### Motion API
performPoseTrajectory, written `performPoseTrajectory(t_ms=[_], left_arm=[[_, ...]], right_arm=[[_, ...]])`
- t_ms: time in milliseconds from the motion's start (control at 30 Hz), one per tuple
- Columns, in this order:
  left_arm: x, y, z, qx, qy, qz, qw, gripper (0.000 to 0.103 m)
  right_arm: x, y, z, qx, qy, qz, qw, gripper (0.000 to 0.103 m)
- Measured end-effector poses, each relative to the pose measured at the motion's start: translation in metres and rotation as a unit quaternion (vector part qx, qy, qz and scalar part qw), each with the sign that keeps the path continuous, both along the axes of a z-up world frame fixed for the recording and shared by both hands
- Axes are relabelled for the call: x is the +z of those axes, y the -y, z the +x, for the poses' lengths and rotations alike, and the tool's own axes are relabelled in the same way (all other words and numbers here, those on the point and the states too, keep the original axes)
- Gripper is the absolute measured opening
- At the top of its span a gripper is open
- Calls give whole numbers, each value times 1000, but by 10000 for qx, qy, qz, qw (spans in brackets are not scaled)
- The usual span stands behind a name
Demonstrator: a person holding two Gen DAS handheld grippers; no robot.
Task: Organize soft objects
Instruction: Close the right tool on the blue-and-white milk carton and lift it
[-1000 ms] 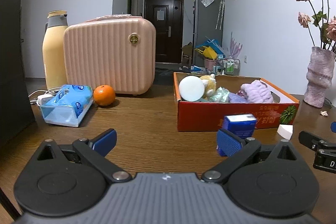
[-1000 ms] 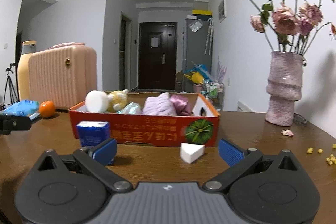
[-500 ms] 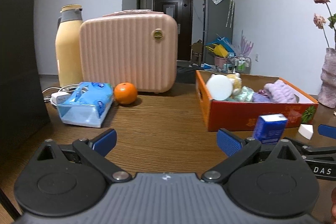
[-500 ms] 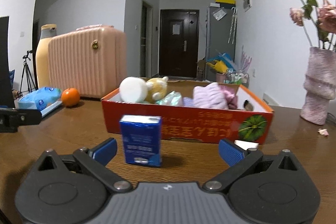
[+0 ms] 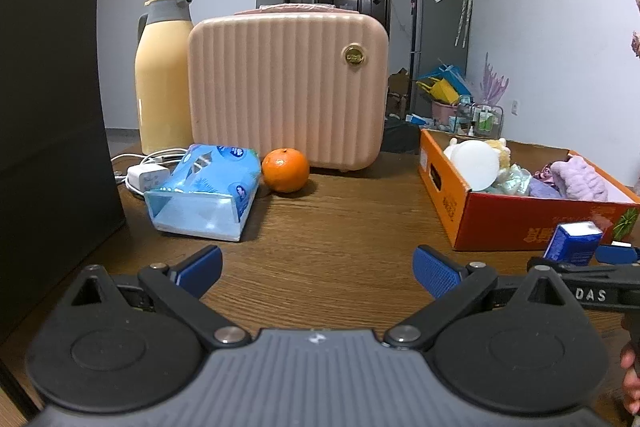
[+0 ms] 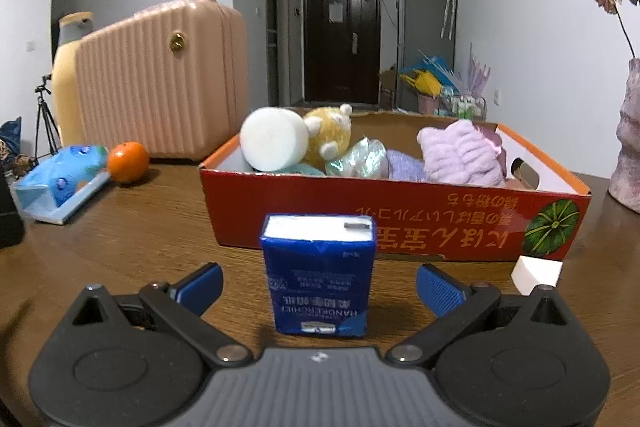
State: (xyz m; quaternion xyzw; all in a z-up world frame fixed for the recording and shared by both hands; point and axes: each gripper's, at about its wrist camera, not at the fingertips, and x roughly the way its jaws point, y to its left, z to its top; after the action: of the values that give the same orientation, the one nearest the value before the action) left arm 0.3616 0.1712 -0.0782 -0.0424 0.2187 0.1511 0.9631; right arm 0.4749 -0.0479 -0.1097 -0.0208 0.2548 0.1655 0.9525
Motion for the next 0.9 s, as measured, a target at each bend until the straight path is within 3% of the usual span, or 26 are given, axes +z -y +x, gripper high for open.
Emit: performPoseTrajectory(t_ms=[133, 233, 333, 367, 400, 900], left_arm=[[-2, -1, 2, -17, -34, 18, 10000, 103], [-2, -1, 3, -24, -46, 27, 10000, 103], [-2, -1, 3, -28, -51, 21, 10000, 103], [-2, -1, 3, -29, -57, 19, 10000, 103], [-3, 0, 3, -29, -65, 16, 10000, 103], [-4, 1, 3, -54, -80, 6, 10000, 103]], right_arm=[[-2, -5, 12, -99, -90, -6, 9999, 103], [-5, -8, 21, -121, -211, -43, 9997, 93], [-7, -8, 25, -54, -310, -14, 9995, 69], [-7, -8, 25, -26, -349, -5, 9994, 55], [-8, -8, 25, 2, -395, -1, 9992, 51], [-2, -2, 13, 15, -93, 68, 9999, 51]])
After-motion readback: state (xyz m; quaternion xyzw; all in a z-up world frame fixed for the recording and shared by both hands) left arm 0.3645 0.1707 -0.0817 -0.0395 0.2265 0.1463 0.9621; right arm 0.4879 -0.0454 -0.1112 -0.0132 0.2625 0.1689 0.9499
